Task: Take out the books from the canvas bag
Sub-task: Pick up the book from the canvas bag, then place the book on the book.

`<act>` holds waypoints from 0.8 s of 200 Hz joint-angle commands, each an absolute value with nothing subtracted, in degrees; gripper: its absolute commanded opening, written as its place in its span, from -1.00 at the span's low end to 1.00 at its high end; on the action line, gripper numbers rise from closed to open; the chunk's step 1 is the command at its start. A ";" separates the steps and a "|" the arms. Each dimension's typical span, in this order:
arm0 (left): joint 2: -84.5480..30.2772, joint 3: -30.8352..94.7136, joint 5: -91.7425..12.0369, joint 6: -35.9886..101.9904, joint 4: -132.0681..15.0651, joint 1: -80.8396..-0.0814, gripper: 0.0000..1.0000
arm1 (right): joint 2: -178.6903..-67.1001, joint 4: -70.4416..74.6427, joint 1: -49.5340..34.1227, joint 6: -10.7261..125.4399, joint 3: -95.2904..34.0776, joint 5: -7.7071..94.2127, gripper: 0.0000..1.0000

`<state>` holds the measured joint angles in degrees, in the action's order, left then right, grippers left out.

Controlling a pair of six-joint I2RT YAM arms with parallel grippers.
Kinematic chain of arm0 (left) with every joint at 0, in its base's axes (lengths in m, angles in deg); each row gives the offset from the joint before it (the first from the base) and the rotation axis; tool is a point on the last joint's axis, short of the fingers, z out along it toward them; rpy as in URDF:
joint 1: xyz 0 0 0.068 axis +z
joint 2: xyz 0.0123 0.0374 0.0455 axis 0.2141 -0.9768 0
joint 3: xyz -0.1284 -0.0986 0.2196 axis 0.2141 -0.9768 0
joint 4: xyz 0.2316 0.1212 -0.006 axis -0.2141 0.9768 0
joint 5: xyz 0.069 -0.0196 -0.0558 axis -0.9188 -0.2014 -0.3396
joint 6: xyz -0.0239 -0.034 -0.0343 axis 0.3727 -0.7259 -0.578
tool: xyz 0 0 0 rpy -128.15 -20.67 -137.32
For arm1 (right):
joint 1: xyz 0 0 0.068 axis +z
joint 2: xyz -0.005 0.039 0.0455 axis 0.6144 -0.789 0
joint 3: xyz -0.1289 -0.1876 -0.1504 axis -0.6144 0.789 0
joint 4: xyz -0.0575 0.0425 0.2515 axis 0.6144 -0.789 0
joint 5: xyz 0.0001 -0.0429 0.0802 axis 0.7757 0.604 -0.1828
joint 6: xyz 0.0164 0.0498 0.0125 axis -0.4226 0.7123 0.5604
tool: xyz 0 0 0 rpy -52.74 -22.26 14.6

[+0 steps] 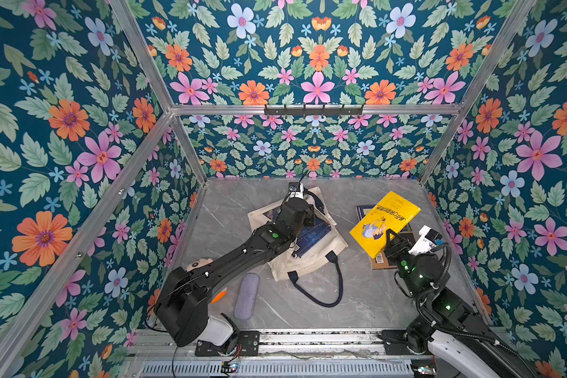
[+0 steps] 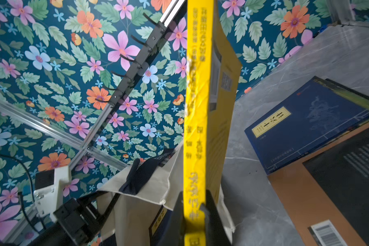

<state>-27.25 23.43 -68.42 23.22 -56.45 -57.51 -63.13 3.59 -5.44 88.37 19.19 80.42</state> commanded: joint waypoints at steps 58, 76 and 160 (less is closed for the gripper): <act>-27.21 23.83 -68.18 22.88 -56.95 -57.45 -1.00 | -73.45 19.82 -22.80 96.66 21.20 75.07 -1.00; -27.22 23.87 -68.15 22.97 -56.95 -57.40 -1.00 | -78.12 24.32 -25.39 98.15 21.09 73.65 -1.00; -27.30 23.96 -67.67 23.06 -56.96 -57.41 -1.00 | -101.10 39.65 -28.74 102.41 15.30 78.34 -1.00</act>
<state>-27.45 23.48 -67.50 23.24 -56.32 -57.49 -95.85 29.71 -28.21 99.17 17.46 76.68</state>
